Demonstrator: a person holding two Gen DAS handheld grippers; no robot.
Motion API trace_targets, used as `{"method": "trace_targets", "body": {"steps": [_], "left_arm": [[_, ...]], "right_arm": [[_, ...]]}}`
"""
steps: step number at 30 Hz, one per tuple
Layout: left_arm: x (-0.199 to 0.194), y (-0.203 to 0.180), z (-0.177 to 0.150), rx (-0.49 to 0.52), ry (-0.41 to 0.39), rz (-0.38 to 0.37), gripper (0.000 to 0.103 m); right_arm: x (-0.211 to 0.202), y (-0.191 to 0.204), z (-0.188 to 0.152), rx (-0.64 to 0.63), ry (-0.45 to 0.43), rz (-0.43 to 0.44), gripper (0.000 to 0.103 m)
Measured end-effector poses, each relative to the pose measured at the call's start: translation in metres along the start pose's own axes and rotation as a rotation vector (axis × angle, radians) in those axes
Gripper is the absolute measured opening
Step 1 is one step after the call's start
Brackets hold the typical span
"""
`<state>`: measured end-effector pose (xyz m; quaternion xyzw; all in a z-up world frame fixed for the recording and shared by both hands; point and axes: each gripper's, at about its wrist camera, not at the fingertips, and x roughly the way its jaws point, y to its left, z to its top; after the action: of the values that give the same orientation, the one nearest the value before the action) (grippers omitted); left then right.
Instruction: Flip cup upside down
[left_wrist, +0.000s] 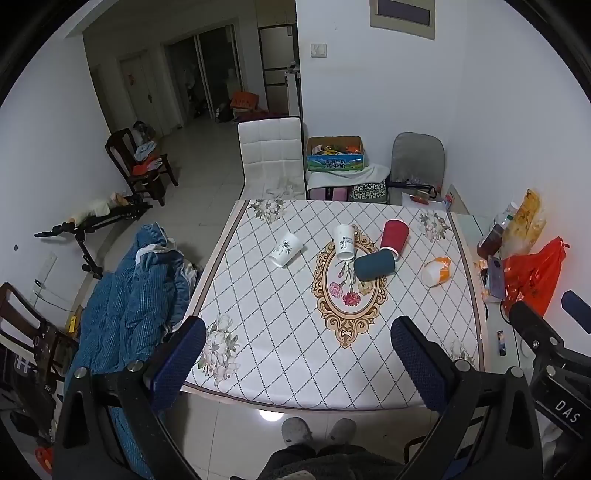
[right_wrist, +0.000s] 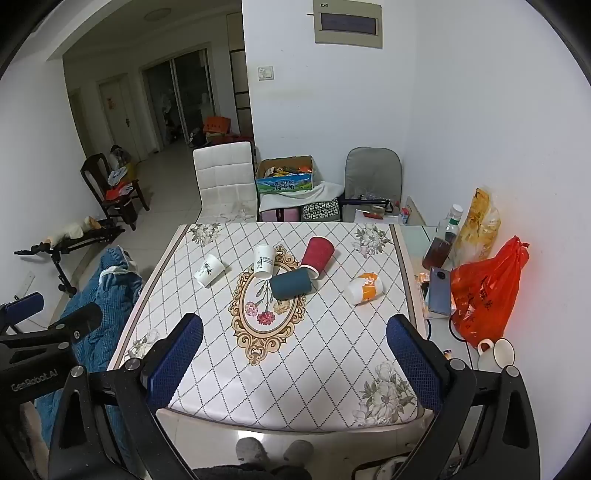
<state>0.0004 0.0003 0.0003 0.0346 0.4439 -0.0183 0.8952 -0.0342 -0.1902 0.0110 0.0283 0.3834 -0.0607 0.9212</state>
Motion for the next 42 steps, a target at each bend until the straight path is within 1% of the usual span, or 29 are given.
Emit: {"method": "trace_targets", "body": {"steps": [10,42], "left_arm": [[-0.0032,-0.0021,0.0,0.003,-0.014,0.005,0.103],[-0.0029,-0.0016,0.0016,0.0,-0.017,0.003,0.103]], "right_arm": [[0.0006,-0.001,0.0019,-0.002,0.004,0.001,0.101],[0.0031,0.0001,0.0019,-0.008,0.01,-0.004,0.101]]}}
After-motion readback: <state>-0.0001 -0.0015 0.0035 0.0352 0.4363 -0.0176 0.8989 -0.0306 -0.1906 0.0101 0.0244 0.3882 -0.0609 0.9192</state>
